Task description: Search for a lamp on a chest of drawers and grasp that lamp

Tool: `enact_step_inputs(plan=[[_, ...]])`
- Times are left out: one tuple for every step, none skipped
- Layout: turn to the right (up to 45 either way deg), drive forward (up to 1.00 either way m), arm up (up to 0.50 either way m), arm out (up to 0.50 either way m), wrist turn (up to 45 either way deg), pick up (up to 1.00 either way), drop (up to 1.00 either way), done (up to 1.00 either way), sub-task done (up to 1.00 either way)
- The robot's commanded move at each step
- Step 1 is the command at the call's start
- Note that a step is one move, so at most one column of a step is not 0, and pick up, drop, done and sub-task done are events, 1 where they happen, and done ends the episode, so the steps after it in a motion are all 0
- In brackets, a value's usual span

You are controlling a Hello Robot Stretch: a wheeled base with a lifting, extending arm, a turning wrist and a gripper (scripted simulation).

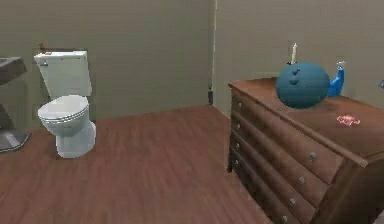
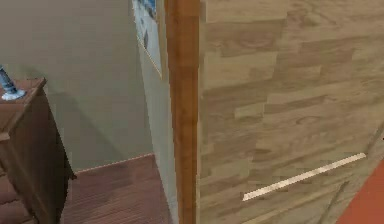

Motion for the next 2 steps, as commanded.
enact_step_inputs(plan=[[6.0, 0.0, 0.0, 0.0, 0.0, 0.0, 0.0, 0.0, 0.0], [0.0, 0.3, 0.0, 0.0, 0.0, 0.0, 0.0, 0.0, 0.0]])
